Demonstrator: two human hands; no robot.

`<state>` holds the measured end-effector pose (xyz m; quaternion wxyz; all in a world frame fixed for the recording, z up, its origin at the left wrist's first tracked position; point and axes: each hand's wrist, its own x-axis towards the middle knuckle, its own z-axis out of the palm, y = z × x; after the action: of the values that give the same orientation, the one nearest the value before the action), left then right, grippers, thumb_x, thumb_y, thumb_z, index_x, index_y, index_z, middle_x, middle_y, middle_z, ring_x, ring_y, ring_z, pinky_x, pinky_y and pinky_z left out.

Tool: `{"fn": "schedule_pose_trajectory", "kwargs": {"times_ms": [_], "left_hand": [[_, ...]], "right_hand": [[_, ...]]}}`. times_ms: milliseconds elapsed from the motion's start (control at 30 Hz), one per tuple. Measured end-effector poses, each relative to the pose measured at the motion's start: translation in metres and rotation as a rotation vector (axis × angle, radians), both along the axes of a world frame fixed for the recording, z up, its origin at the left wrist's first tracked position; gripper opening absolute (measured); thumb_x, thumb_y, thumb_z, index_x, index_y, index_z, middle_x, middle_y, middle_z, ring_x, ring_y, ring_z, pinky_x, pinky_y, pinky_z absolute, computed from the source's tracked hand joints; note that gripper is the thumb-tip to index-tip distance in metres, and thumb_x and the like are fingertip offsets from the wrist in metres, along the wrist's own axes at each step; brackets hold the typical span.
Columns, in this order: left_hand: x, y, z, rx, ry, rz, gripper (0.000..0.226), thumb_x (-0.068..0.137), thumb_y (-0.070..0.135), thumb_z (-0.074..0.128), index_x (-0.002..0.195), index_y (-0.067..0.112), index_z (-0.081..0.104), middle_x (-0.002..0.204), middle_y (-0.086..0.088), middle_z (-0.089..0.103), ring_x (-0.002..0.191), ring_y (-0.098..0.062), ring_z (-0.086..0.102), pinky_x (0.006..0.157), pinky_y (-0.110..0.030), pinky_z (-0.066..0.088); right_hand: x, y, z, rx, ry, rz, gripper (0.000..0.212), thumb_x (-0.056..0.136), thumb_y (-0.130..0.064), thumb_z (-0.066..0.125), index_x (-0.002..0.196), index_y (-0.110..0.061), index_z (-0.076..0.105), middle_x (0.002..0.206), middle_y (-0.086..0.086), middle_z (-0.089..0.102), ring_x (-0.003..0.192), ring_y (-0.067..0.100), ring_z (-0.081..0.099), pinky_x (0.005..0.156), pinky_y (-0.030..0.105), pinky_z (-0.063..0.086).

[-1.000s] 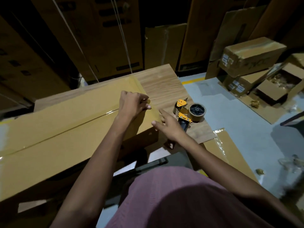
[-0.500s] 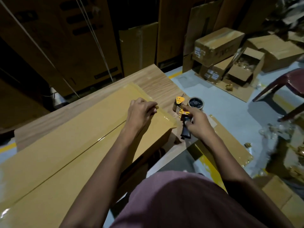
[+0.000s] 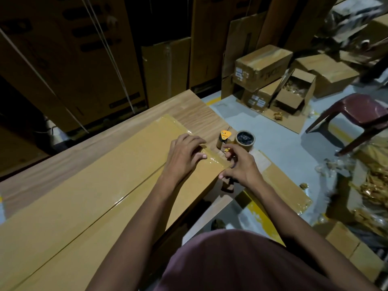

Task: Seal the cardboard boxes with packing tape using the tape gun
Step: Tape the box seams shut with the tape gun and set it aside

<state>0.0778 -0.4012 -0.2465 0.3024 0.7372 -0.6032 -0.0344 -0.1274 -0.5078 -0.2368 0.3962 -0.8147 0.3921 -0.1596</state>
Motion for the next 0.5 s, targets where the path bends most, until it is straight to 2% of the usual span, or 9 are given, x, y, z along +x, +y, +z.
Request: {"fn": "schedule_pose_trajectory", "kwargs": {"times_ms": [67, 133, 200, 267, 300, 367, 433, 500], "left_hand": [[0.000, -0.001, 0.000, 0.010, 0.051, 0.022, 0.045, 0.089, 0.045, 0.070, 0.130, 0.026, 0.063, 0.132, 0.007, 0.062, 0.128, -0.019, 0.046, 0.095, -0.028, 0.026], [-0.002, -0.002, 0.000, 0.009, 0.092, 0.039, 0.050, 0.088, 0.045, 0.071, 0.133, 0.026, 0.061, 0.136, 0.005, 0.059, 0.130, -0.018, 0.043, 0.096, -0.028, 0.024], [-0.002, -0.001, 0.000, 0.003, 0.131, 0.053, 0.057, 0.087, 0.047, 0.073, 0.137, 0.024, 0.058, 0.140, 0.002, 0.056, 0.133, -0.019, 0.040, 0.096, -0.030, 0.025], [-0.001, -0.001, 0.000, 0.007, 0.162, 0.068, 0.060, 0.086, 0.047, 0.074, 0.138, 0.023, 0.057, 0.142, 0.001, 0.054, 0.134, -0.020, 0.039, 0.098, -0.032, 0.027], [-0.002, -0.001, 0.000, 0.013, 0.162, 0.072, 0.059, 0.087, 0.047, 0.074, 0.138, 0.023, 0.057, 0.141, 0.001, 0.054, 0.134, -0.020, 0.039, 0.098, -0.033, 0.027], [-0.002, -0.001, 0.000, 0.007, 0.117, 0.071, 0.051, 0.089, 0.045, 0.073, 0.134, 0.025, 0.060, 0.137, 0.002, 0.055, 0.132, -0.020, 0.042, 0.097, -0.033, 0.030], [-0.003, 0.000, 0.000, -0.023, 0.032, 0.037, 0.039, 0.092, 0.043, 0.070, 0.126, 0.026, 0.064, 0.129, 0.004, 0.057, 0.126, -0.019, 0.047, 0.093, -0.034, 0.034], [-0.004, -0.001, -0.001, -0.049, -0.068, -0.032, 0.026, 0.095, 0.043, 0.065, 0.114, 0.026, 0.069, 0.119, 0.005, 0.060, 0.117, -0.017, 0.051, 0.088, -0.035, 0.037]], "right_hand": [[-0.001, -0.002, -0.003, 0.237, -0.066, -0.053, 0.097, 0.051, 0.001, 0.099, 0.134, -0.026, 0.058, 0.091, 0.005, 0.063, 0.065, 0.009, 0.058, 0.066, 0.028, 0.054], [-0.002, -0.003, -0.009, 0.445, -0.148, -0.068, 0.090, 0.065, 0.015, 0.087, 0.140, -0.018, 0.052, 0.084, 0.013, 0.068, 0.066, 0.016, 0.069, 0.062, 0.036, 0.061], [-0.002, -0.001, -0.010, 0.618, -0.201, -0.133, 0.078, 0.081, 0.024, 0.070, 0.146, -0.011, 0.045, 0.076, 0.013, 0.072, 0.065, 0.024, 0.073, 0.056, 0.037, 0.063], [-0.004, -0.005, -0.006, 0.693, -0.202, -0.318, 0.060, 0.093, 0.023, 0.053, 0.143, -0.010, 0.046, 0.077, 0.014, 0.073, 0.063, 0.025, 0.073, 0.051, 0.032, 0.061], [-0.004, -0.010, -0.003, 0.676, -0.189, -0.431, 0.052, 0.097, 0.019, 0.048, 0.140, -0.010, 0.049, 0.084, 0.016, 0.072, 0.064, 0.023, 0.073, 0.051, 0.030, 0.059], [-0.003, -0.020, 0.010, 0.502, -0.116, -0.551, 0.039, 0.102, 0.010, 0.044, 0.133, -0.009, 0.058, 0.105, 0.017, 0.072, 0.076, 0.020, 0.071, 0.060, 0.029, 0.058], [0.005, -0.019, 0.026, 0.221, 0.004, -0.477, 0.028, 0.104, -0.003, 0.052, 0.123, -0.013, 0.069, 0.120, 0.009, 0.071, 0.094, 0.018, 0.064, 0.073, 0.027, 0.051], [0.017, -0.006, 0.046, 0.050, 0.054, -0.317, 0.020, 0.102, -0.016, 0.062, 0.116, -0.013, 0.076, 0.115, 0.005, 0.073, 0.100, 0.016, 0.062, 0.084, 0.027, 0.047]]}}
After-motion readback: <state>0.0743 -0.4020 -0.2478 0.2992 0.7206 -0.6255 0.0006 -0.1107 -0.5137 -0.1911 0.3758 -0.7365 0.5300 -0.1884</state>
